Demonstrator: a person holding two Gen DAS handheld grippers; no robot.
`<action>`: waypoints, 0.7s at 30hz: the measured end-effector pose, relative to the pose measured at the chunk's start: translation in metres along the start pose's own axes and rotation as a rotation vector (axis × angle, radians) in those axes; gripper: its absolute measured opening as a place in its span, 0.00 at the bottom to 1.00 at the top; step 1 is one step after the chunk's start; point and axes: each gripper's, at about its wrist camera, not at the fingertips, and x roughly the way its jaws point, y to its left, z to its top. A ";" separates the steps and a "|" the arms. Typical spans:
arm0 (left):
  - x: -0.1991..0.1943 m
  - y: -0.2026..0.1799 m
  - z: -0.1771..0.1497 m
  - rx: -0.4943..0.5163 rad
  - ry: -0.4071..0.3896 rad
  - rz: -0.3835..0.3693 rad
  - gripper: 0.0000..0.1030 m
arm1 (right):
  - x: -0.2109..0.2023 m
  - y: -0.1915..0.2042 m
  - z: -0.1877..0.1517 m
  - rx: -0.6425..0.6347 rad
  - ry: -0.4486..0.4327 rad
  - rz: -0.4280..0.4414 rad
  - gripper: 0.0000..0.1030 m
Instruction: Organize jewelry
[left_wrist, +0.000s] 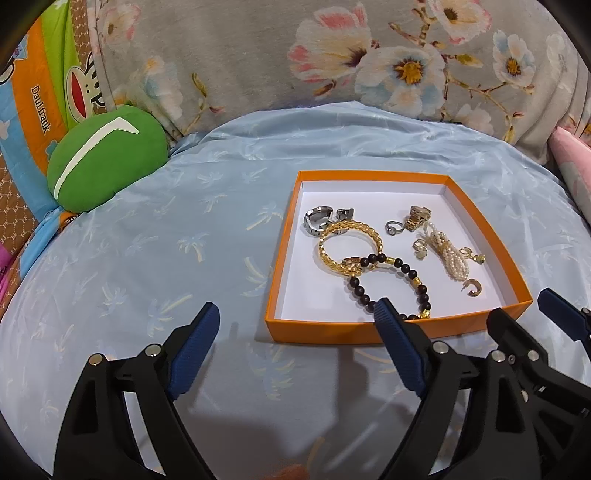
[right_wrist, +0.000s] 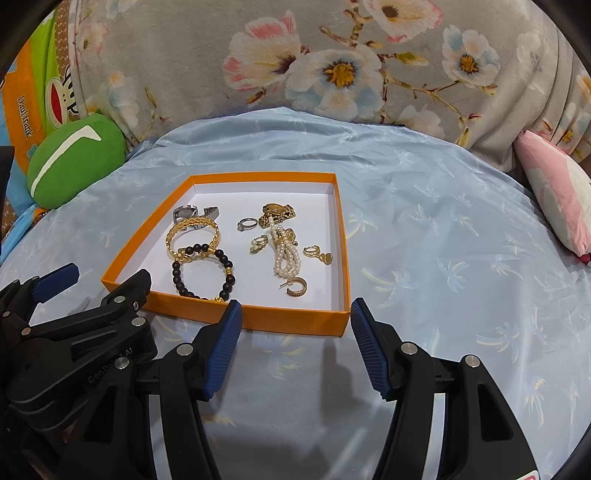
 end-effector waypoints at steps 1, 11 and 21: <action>0.000 0.000 0.000 0.000 0.000 -0.001 0.81 | 0.000 -0.001 0.000 0.000 0.000 0.000 0.58; 0.000 0.000 0.000 0.001 0.000 0.000 0.81 | 0.001 0.000 0.000 -0.001 0.000 -0.001 0.58; 0.000 -0.001 -0.001 0.009 -0.003 0.014 0.81 | 0.002 -0.003 -0.003 0.003 0.006 -0.010 0.58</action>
